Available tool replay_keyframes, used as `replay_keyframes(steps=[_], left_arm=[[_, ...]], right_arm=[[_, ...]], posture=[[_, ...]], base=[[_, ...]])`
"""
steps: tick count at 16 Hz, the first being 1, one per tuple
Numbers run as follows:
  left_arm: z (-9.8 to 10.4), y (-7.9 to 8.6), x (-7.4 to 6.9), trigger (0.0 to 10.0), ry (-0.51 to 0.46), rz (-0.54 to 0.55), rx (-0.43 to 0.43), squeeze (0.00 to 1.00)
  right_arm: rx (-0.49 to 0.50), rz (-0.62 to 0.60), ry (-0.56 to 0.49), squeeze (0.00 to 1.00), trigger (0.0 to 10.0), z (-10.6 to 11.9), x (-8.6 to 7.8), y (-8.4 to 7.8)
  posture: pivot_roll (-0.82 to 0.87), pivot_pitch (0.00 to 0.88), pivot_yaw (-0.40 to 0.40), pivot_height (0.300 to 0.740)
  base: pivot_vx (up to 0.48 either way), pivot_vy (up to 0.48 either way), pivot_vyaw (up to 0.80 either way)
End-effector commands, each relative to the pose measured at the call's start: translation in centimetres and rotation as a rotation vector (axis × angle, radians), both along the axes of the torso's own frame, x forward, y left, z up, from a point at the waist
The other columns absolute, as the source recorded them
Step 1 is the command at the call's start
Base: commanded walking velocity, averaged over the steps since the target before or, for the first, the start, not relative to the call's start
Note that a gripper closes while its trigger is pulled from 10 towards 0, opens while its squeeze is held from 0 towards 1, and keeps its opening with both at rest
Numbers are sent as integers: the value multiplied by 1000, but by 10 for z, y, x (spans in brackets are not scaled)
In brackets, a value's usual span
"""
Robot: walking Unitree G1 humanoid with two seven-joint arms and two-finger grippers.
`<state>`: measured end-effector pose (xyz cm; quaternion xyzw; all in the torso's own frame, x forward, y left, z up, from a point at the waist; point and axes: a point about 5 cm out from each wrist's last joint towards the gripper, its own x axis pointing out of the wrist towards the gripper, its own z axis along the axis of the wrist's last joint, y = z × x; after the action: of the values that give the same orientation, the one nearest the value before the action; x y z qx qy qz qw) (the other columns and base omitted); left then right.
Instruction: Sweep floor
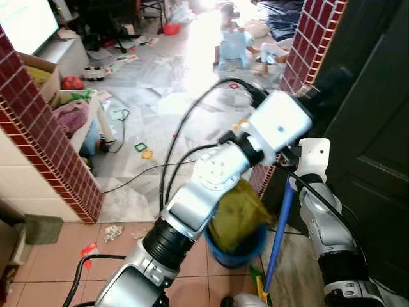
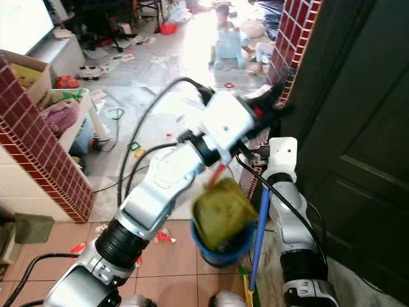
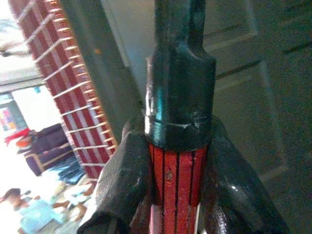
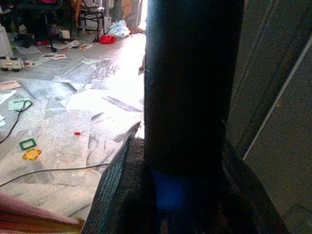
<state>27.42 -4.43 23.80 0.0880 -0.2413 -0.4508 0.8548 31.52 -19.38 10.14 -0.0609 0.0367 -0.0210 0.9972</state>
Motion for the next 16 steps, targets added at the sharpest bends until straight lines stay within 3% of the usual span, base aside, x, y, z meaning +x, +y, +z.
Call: replay_keyframes(steps=[1,4,5,9,11,13,14,16], left_arm=[[-4,-5,0,10000,-52,-14,81,0],[-4,-3,-1,10000,-41,-7,83,0],[0,-2,-2,10000,-99,-5,94,0],[33,10,5,10000,-198,65,4,0],[63,27,12,10000,-231,149,-98,0],[99,58,21,10000,-297,278,-212,0],[104,64,23,10000,-307,306,-230,0],[123,97,33,10000,-345,461,-289,0]], right_arm=[[-42,8,-47,0,10000,11,5,-1],[-43,6,-49,0,10000,11,5,-2],[-43,4,-48,0,10000,11,5,-2],[-44,9,-54,0,10000,11,7,-1],[-42,14,-53,0,10000,11,7,-1],[-34,31,-43,0,10000,10,9,2],[-33,35,-41,0,10000,10,9,3],[-27,64,-33,0,10000,9,11,8]], posture=[[-139,0,-3,740],[-142,0,-2,740],[-140,0,-4,740],[-135,0,-6,740],[-134,0,-6,740],[-104,0,-15,740],[-104,0,-15,740],[-90,0,-22,740]], base=[[0,0,0],[0,0,0],[0,0,0],[0,0,0],[0,0,0],[0,0,0],[0,0,0],[0,0,0]])
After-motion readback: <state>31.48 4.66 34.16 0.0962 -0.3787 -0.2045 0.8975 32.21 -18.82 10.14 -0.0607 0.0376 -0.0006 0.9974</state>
